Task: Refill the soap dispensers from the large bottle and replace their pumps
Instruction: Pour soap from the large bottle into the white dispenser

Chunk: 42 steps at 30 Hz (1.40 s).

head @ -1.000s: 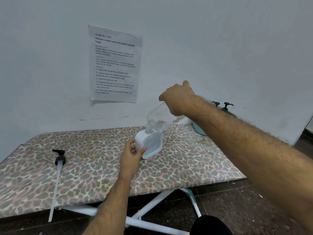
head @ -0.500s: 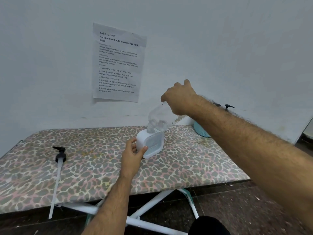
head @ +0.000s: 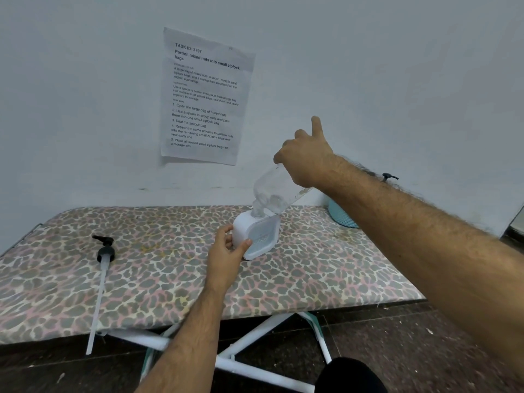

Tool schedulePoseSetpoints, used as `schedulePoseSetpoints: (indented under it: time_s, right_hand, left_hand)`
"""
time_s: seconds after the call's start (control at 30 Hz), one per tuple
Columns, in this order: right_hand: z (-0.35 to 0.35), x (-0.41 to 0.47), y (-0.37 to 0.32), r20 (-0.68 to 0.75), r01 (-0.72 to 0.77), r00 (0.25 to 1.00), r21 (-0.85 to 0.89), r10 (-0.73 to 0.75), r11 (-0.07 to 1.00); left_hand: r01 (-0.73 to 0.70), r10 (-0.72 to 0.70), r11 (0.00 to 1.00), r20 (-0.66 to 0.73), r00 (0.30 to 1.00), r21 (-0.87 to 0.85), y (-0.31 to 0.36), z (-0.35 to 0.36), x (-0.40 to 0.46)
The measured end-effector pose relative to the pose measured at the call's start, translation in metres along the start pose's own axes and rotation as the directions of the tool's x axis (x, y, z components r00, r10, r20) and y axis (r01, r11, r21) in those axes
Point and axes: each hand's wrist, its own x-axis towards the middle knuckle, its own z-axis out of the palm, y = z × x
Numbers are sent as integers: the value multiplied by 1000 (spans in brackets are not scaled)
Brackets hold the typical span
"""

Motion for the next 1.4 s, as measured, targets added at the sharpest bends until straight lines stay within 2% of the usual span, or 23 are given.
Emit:
schedulePoseSetpoints:
  time_s: [1.4]
  right_hand:
    - [-7, 7, -11, -60, 90, 994, -99, -96, 991]
  left_hand:
    - [2, -2, 1000, 1, 1000, 19, 3, -2, -1]
